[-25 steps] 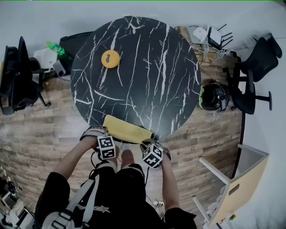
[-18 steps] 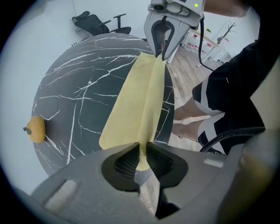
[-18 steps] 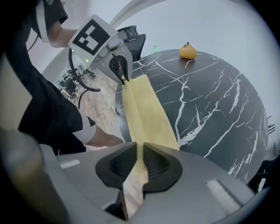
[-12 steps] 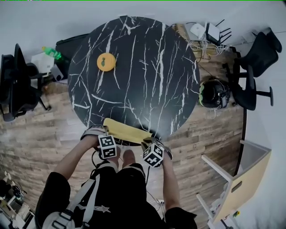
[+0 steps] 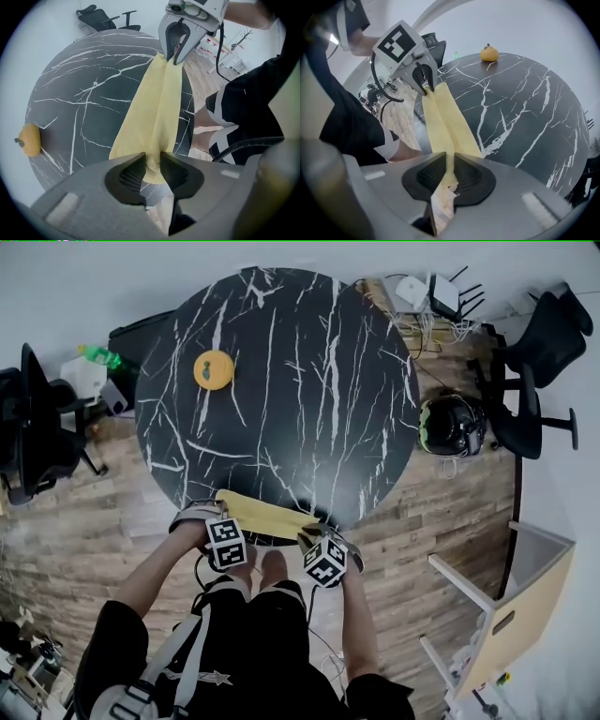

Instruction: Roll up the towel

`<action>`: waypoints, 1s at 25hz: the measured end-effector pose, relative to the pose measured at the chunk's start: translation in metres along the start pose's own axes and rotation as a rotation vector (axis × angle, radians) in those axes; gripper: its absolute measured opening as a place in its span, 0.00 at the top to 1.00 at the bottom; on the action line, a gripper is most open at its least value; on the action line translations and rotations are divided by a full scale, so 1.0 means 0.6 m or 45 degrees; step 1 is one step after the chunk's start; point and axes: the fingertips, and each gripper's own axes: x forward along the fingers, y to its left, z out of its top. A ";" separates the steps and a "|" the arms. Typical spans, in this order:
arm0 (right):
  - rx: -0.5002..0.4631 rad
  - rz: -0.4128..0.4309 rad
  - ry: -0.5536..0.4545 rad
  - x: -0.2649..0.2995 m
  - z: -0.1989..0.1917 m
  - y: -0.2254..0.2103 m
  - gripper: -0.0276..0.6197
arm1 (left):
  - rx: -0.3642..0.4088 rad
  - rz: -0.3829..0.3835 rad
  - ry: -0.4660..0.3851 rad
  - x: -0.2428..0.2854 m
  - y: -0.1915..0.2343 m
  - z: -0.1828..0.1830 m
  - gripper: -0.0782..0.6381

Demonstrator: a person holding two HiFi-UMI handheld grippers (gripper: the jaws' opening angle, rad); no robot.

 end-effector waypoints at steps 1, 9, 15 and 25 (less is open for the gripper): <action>0.000 -0.002 -0.002 0.000 0.000 -0.001 0.86 | 0.004 0.002 0.001 0.000 0.001 0.000 0.74; -0.044 -0.165 -0.039 -0.011 0.002 -0.013 0.76 | -0.041 0.179 -0.054 -0.020 0.032 -0.004 0.61; -0.065 -0.278 -0.086 -0.047 0.008 -0.015 0.70 | -0.065 0.315 -0.088 -0.060 0.049 -0.008 0.61; -0.120 -0.359 -0.145 -0.077 0.025 0.029 0.70 | -0.087 0.414 -0.152 -0.104 0.023 -0.016 0.61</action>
